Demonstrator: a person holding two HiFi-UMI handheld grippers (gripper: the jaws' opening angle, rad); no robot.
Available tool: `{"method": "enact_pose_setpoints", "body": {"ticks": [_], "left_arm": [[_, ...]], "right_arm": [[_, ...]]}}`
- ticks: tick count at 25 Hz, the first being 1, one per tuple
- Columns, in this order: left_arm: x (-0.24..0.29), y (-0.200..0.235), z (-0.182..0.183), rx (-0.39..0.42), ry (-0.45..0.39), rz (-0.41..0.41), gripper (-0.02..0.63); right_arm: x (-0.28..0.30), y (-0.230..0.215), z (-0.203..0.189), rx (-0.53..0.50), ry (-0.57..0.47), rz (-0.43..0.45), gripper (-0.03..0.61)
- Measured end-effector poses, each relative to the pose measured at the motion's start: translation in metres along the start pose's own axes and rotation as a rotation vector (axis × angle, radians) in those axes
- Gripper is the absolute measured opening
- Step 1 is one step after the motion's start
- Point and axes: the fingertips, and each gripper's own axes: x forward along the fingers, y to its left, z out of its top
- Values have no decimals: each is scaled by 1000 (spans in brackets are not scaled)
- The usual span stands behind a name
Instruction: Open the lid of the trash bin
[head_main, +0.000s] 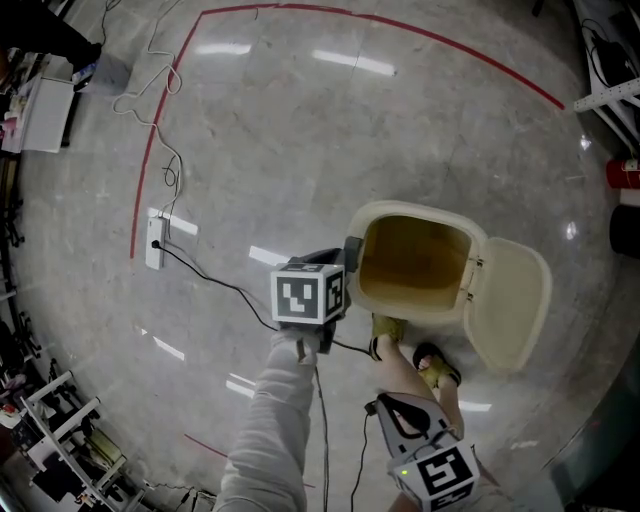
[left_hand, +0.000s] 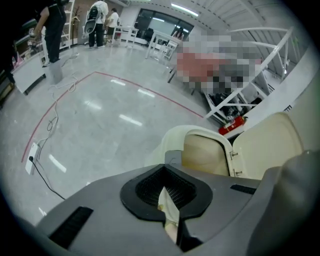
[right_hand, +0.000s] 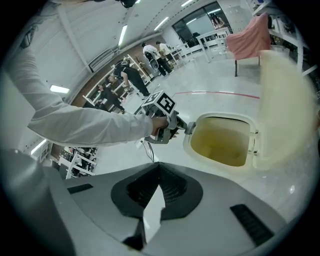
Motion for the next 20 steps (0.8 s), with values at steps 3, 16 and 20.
{"method": "enact_pose_setpoints", "body": {"ticks": [3,16,20], "left_arm": [[1,0,1,11,7,1,6],[0,0,0,-5,10,5,6],[0,0,1,-22,6,-13,6]], "right_arm": [[0,2,0,-4,0,1,-2],[-1,2,-3,26,-17,-24,-2],[-2,3,0,25,-26,-32,-2]]}}
